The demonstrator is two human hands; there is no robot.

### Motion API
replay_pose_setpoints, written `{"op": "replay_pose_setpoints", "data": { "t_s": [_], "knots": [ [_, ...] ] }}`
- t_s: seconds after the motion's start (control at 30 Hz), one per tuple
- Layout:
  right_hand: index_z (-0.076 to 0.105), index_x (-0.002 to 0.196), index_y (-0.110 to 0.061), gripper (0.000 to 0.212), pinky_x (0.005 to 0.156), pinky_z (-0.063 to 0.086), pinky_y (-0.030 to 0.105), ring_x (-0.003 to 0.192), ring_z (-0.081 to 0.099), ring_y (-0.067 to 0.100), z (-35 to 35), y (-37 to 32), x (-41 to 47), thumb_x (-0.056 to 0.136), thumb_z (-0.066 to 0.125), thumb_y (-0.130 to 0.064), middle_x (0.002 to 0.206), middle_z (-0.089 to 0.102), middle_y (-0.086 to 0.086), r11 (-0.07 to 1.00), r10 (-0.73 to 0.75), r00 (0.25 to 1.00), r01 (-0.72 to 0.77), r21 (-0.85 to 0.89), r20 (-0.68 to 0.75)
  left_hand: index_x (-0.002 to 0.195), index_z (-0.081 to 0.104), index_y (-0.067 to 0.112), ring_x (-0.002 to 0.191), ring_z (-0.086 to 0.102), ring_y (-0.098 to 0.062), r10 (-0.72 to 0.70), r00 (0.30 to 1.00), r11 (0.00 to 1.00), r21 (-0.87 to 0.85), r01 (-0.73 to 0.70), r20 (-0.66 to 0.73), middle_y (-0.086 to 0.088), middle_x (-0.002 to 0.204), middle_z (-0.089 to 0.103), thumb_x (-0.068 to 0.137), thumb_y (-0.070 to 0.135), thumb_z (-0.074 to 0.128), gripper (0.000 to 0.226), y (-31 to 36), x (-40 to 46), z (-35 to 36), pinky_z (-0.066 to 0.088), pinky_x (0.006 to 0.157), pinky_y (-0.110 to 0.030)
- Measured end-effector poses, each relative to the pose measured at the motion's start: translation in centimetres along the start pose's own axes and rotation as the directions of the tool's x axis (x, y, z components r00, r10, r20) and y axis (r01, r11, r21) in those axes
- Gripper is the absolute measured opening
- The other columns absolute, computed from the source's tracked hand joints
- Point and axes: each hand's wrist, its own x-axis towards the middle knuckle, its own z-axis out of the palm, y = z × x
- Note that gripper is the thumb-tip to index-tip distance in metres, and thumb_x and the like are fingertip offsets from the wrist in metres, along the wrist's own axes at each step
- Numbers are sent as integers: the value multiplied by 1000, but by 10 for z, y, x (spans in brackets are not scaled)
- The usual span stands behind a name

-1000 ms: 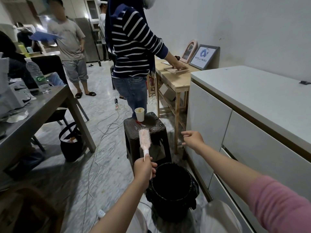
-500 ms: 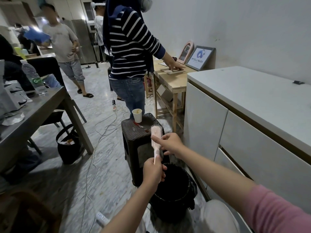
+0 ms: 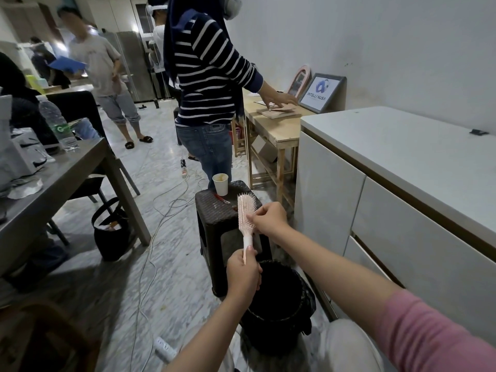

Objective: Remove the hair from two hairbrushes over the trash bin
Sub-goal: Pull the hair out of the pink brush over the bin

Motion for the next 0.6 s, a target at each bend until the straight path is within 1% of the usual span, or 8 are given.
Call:
{"op": "replay_pose_setpoints", "data": {
  "t_s": [0.07,0.17,0.27,0.33,0.43,0.47,0.53,0.6],
  "knots": [
    [63,58,-12,25,78,59,44,76,70,26,0,1,3,80,74,-21,70,69,8,999,-17,1000,17,-30,-8,85,54,0,27,35,-6,9,1000,1000,7,-9,-1,-6,51,45,103,19,39,29,1,0,-2,27,31,-17],
    [69,69,-2,21,79,57,39,76,68,24,-3,2,3,83,69,-17,73,70,11,981,-88,996,87,-171,2,86,55,1,28,35,-7,-12,1000,999,52,12,0,-5,52,46,102,21,40,30,1,3,-5,27,32,-17],
    [68,73,6,21,73,56,39,76,67,27,-5,4,3,83,66,-12,75,70,17,937,-128,990,138,-320,52,85,56,2,28,36,-8,-57,998,992,117,57,-5,-4,50,46,101,23,40,31,-2,7,-5,27,33,-17],
    [65,71,8,20,70,54,37,76,66,28,-7,4,0,83,63,-8,76,69,18,915,-131,987,156,-371,92,81,55,4,28,35,-8,-85,996,986,142,85,-6,-3,48,44,101,24,41,32,-3,8,-4,27,33,-17],
    [64,70,4,16,64,48,32,77,64,28,-12,5,-3,83,61,-5,76,67,17,897,-134,985,166,-409,107,74,51,7,30,36,-11,-111,994,981,162,111,-9,-2,47,42,100,24,41,33,-5,11,-1,27,34,-17],
    [65,72,7,16,65,51,33,79,65,28,-12,6,-3,82,61,-5,78,68,17,899,-137,985,168,-405,105,74,51,7,32,37,-12,-133,991,978,160,134,-20,-2,48,43,100,25,41,33,-6,13,-1,28,35,-18],
    [69,78,7,16,73,55,37,83,66,27,-12,7,-5,82,61,-5,84,71,18,906,-134,985,167,-388,110,75,53,6,37,38,-16,-193,980,970,139,199,-54,-5,52,45,100,26,42,34,-7,18,-1,28,37,-19],
    [69,76,4,15,72,53,32,83,65,21,-13,6,-8,84,60,-5,86,72,13,918,-126,984,163,-362,123,76,54,5,39,37,-17,-251,964,962,91,258,-83,-7,55,46,100,26,42,35,-9,23,-4,27,39,-21]
  ]
}}
